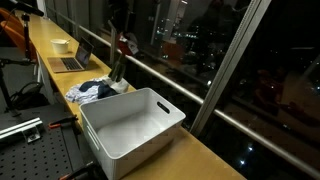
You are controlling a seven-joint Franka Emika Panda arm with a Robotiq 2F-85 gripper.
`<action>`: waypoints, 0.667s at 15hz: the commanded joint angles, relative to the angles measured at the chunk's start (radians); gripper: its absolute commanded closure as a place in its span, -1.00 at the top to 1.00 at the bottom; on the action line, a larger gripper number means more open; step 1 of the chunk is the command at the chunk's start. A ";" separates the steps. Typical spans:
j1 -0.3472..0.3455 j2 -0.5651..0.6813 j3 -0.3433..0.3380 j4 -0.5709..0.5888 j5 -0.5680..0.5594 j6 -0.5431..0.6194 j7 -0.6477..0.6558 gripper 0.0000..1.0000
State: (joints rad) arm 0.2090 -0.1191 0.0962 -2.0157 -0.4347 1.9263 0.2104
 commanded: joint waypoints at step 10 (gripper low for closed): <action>-0.083 -0.048 0.032 0.032 0.084 0.028 -0.208 0.89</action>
State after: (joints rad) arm 0.1288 -0.1418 0.1142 -1.9947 -0.3506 1.9841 0.0246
